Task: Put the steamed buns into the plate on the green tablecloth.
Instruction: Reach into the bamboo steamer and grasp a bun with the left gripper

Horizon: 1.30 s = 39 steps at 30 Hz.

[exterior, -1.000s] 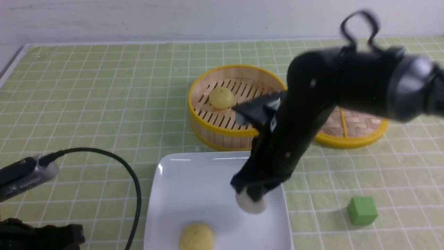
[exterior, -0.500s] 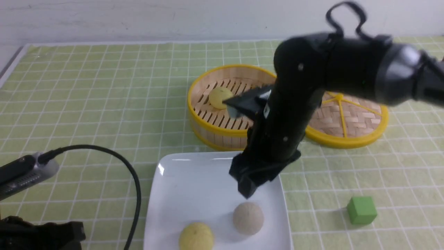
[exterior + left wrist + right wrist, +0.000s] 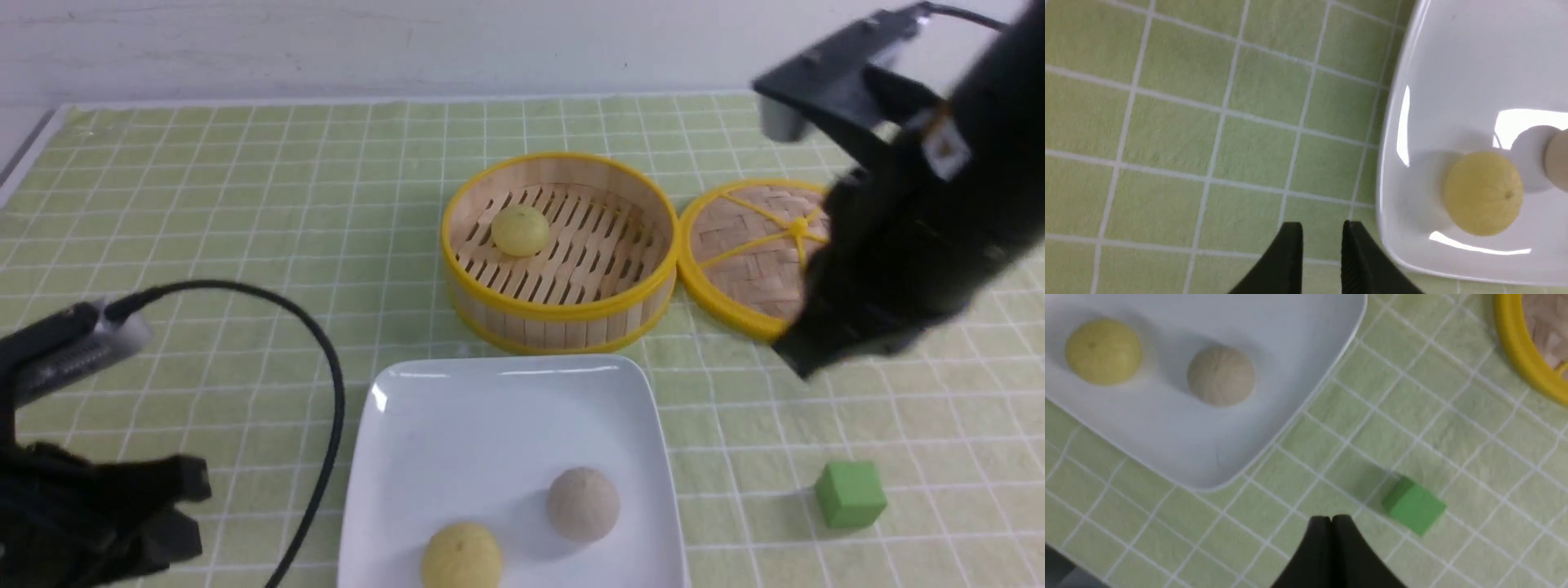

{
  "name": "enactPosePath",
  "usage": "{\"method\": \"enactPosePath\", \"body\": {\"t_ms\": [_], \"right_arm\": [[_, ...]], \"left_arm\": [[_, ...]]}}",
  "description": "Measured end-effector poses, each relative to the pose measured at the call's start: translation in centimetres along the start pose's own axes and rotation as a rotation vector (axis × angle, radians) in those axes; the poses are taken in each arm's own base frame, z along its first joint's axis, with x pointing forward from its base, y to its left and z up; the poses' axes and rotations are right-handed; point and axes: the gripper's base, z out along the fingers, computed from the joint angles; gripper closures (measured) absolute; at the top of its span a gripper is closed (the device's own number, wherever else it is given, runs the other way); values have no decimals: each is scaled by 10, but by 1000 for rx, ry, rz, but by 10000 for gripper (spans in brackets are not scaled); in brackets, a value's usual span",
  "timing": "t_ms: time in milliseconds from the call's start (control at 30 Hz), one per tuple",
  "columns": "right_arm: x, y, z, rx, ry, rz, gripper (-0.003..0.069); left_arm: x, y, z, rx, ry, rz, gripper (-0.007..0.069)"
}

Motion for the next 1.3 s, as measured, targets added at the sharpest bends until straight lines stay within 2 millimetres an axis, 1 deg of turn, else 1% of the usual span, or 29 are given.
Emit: {"method": "enactPosePath", "body": {"t_ms": [33,67,100,167,200,233,267,300,333,367,400,433,467,533,567,600,633,667,700,767,800,900,933,967,1000,1133,1233,1300], "right_arm": [[14,0,-1,0,12,0,671],[28,0,0,-1,27,7,671],[44,0,2,-3,47,8,671],[65,-1,6,-4,74,10,671],[77,-1,9,-4,90,11,671],[90,-1,13,-4,94,12,671],[92,-1,14,-4,90,12,671],[103,-2,21,-4,91,13,671],[111,-2,24,-5,84,15,671],[116,-2,27,-5,62,16,671],[121,-2,29,-5,32,17,669],[122,-2,30,-5,30,17,669],[126,-2,33,-6,-1,18,668],[127,-2,37,-12,-42,23,667],[127,-2,37,-12,-46,24,667],[126,-2,39,-15,-67,26,666],[125,-2,39,-15,-78,26,666],[124,-2,39,-15,-84,26,665],[123,-2,39,-15,-98,26,664],[123,-2,39,-15,-101,27,664],[123,-2,39,-15,-101,27,663],[123,-2,39,-16,-101,27,660],[123,-2,39,-16,-101,27,659],[123,-2,39,-16,-102,27,659],[123,-2,39,-16,-103,27,658],[123,-2,39,-16,-104,29,657],[123,-2,39,-16,-104,29,654],[122,-2,39,-16,-108,29,654]], "left_arm": [[-8,-3,1,2,19,4,510],[-18,-7,6,6,50,3,559],[-25,-10,8,15,62,10,584],[-36,-16,16,34,104,24,613],[-44,-21,19,53,124,39,622],[-55,-32,22,86,138,68,622],[-57,-34,22,90,137,68,622],[-69,-48,26,126,148,101,622],[-78,-61,29,148,147,130,622],[-85,-72,34,162,151,159,622],[-96,-88,38,182,135,197,622],[-98,-91,39,185,132,203,622],[-110,-109,44,205,114,243,622],[-128,-138,55,229,95,304,603],[-129,-140,56,231,94,309,601],[-141,-158,62,252,72,340,574],[-148,-172,73,263,76,353,538],[-150,-173,71,267,66,355,538],[-159,-187,86,272,66,368,479],[-172,-199,101,269,59,382,403],[-178,-204,105,268,49,392,372],[-191,-209,128,232,56,423,272],[-192,-209,130,225,53,428,267],[-198,-210,139,205,43,446,236],[-202,-211,143,193,28,460,221],[-208,-214,166,144,-1,504,199],[-207,-214,189,125,-19,518,196],[-207,-212,200,120,-21,517,198]]}}
